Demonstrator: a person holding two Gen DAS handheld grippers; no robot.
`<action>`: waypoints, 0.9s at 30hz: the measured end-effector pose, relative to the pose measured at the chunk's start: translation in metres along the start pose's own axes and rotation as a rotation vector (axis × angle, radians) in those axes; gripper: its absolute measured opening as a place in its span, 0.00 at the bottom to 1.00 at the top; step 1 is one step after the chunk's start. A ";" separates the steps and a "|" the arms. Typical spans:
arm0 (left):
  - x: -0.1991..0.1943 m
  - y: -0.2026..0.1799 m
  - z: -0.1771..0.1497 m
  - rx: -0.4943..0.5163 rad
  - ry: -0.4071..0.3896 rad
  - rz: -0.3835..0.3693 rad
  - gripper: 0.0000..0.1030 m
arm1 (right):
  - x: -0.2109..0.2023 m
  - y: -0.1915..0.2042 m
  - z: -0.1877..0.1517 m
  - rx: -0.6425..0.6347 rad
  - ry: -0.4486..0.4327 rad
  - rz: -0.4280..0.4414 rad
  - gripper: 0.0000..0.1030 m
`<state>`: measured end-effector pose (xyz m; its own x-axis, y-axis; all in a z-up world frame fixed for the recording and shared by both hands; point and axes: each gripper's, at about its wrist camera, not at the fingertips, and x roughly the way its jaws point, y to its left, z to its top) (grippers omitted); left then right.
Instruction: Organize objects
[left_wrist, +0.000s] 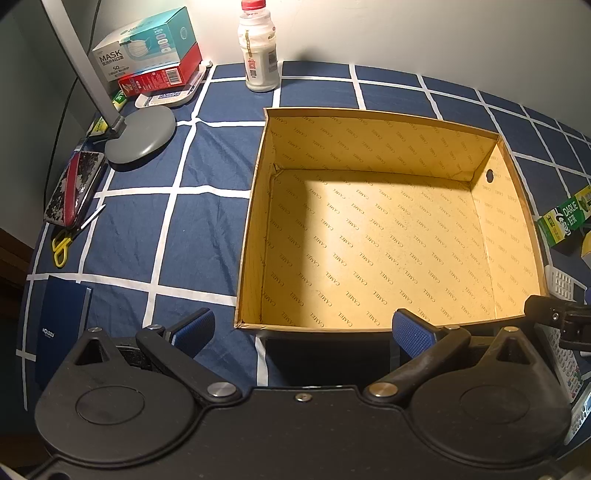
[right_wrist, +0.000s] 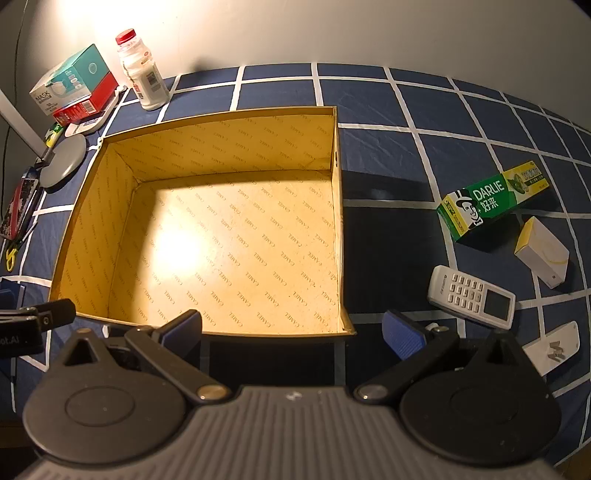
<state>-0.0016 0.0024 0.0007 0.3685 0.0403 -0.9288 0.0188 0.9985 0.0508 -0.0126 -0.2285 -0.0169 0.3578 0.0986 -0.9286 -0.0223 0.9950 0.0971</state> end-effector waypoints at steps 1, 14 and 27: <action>0.000 -0.001 0.000 0.001 0.001 0.001 1.00 | 0.000 0.000 0.000 0.001 0.001 -0.001 1.00; 0.000 -0.001 0.001 0.005 0.000 -0.006 1.00 | 0.001 0.001 -0.001 -0.001 0.002 -0.003 1.00; 0.001 -0.003 0.001 0.008 -0.002 -0.007 1.00 | 0.000 0.001 -0.001 -0.003 -0.005 -0.002 1.00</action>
<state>-0.0001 -0.0006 0.0005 0.3700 0.0334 -0.9284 0.0288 0.9985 0.0474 -0.0135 -0.2273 -0.0168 0.3621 0.0961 -0.9272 -0.0243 0.9953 0.0937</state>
